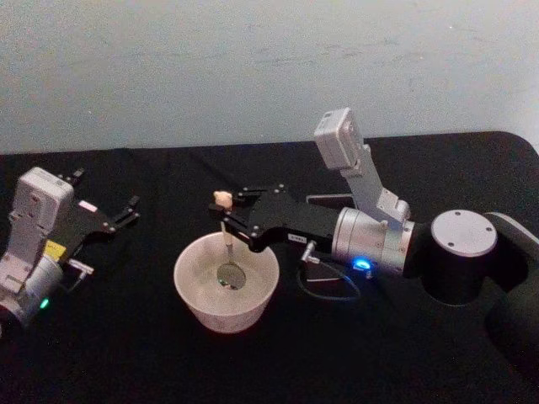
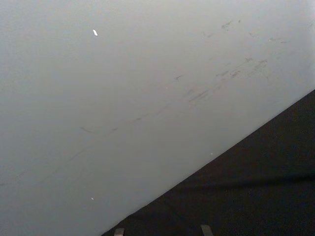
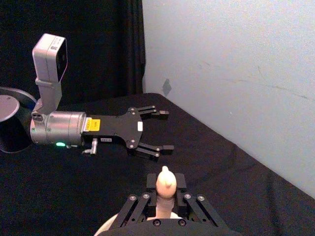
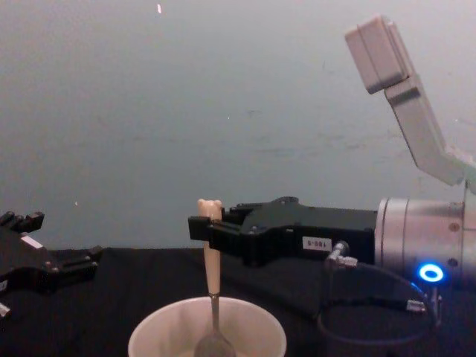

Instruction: Pick up the stirring spoon with one hand, stir inside the cup, then place it back in its original position.

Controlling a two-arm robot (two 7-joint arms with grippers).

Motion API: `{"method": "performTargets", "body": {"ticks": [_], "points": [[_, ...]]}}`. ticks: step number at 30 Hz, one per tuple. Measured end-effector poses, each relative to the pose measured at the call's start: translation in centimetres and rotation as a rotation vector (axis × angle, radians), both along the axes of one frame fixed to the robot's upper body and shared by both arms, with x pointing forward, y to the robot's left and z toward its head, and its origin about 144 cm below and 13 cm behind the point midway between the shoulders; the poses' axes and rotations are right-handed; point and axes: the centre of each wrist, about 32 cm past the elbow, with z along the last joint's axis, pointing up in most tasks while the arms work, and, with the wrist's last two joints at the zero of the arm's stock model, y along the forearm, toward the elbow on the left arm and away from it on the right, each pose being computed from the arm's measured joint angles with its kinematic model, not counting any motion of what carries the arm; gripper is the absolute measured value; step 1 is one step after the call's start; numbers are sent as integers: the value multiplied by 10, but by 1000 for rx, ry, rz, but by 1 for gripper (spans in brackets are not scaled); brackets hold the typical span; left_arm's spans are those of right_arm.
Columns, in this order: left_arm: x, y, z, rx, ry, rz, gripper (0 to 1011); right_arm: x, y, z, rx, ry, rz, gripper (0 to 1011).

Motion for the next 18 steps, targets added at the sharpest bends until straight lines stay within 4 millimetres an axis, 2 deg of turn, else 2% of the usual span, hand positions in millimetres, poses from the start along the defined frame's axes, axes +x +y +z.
{"method": "performTargets", "body": {"ticks": [18], "points": [[0,0,0,0,0,0,1001,-2,-6,13,35,31,-46,212]]}}
